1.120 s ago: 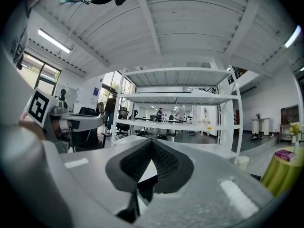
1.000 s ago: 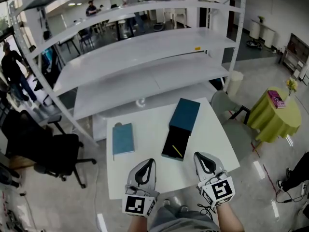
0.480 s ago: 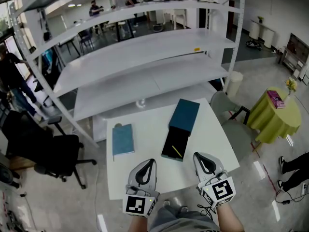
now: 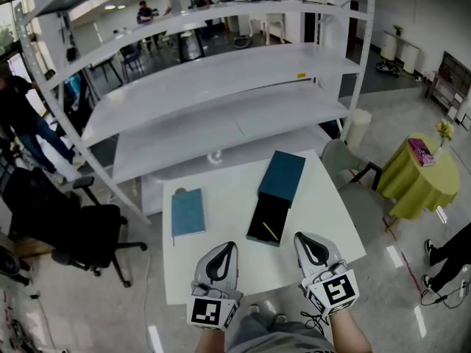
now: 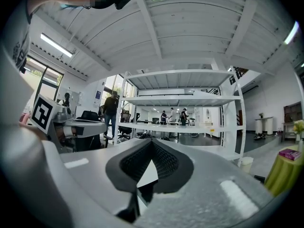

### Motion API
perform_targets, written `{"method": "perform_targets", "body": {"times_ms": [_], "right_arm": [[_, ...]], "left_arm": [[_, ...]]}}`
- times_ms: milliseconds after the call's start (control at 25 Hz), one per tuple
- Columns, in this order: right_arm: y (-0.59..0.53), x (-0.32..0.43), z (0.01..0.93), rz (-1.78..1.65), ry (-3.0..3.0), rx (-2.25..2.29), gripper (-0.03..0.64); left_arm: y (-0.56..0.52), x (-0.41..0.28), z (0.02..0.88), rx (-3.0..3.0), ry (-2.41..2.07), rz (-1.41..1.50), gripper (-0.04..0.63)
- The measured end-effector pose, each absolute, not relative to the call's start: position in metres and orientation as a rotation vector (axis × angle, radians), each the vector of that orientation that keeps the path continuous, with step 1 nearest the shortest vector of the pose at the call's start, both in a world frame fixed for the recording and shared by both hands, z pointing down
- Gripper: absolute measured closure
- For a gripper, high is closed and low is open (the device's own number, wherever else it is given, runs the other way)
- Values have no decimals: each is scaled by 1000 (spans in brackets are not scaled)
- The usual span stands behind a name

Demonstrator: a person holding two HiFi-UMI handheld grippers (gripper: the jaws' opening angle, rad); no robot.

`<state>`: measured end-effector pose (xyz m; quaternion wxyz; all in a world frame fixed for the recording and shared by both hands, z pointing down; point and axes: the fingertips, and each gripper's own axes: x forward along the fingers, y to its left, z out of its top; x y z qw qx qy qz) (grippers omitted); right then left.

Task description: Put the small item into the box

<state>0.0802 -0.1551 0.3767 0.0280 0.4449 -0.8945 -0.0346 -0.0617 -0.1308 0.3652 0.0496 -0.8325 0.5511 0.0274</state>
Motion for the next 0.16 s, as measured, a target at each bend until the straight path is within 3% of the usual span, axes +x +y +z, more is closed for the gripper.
{"method": "perform_targets", "body": {"times_ms": [160], "right_arm": [[-157,82,378,-104,-2770,1377,614]], "left_arm": [[-132,-60,366,-2537,1677,86,582]]}}
